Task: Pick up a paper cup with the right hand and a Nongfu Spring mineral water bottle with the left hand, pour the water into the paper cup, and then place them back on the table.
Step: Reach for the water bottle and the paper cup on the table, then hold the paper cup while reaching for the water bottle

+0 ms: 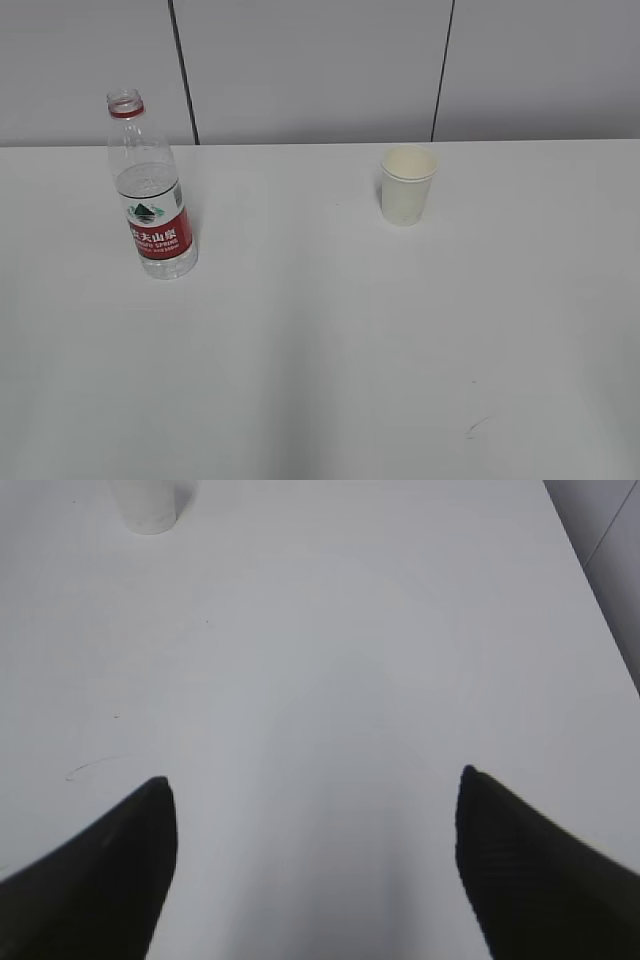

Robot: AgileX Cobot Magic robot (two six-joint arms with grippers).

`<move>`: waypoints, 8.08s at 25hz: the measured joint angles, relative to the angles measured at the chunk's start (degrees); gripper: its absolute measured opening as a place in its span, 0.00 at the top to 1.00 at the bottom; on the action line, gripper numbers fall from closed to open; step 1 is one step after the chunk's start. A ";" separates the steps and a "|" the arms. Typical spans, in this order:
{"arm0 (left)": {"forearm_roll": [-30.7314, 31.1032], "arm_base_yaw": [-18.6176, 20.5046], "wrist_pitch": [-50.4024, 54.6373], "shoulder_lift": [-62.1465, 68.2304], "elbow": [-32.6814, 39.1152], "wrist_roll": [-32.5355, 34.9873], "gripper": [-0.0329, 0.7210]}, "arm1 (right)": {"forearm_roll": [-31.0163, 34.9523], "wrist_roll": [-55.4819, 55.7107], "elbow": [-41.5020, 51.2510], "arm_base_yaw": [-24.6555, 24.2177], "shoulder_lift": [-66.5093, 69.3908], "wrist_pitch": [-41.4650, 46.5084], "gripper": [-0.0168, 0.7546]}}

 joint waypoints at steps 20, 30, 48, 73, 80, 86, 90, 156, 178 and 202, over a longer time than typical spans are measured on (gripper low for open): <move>0.00 0.00 0.00 0.00 0.00 0.00 0.51 | 0.12 0.00 -1.82 0.00 7.49 -8.55 0.18; 0.00 0.00 0.00 0.00 0.00 0.00 0.51 | -0.34 0.00 -1.82 0.00 25.92 -32.47 0.21; 0.00 0.00 0.00 0.00 0.00 0.00 0.51 | 2.42 0.57 0.22 0.00 56.12 -74.66 0.22; 0.00 0.00 0.00 0.00 0.00 0.00 0.51 | -19.77 14.73 4.17 0.00 86.58 -111.11 0.19; 0.00 0.00 0.00 0.00 0.00 0.00 0.51 | -21.32 14.85 4.06 0.00 87.71 -114.40 0.18; 0.00 0.00 0.00 0.00 0.00 0.00 0.51 | -24.13 14.85 1.89 0.00 93.83 -117.46 0.18; 0.00 0.00 0.00 0.00 0.00 0.00 0.50 | -27.58 14.85 -1.52 0.00 98.88 -118.40 0.18; -2.20 0.00 -41.62 38.87 -1.98 1.10 0.15 | -28.03 22.50 -49.45 6.87 140.80 -114.50 0.12; -2.20 0.00 -42.13 41.39 -1.98 1.10 0.17 | -28.27 22.73 -50.07 6.87 140.80 -114.50 0.24; -2.20 0.00 -47.99 46.47 -1.98 1.10 0.17 | -49.94 34.87 -50.07 6.87 134.19 -115.09 0.33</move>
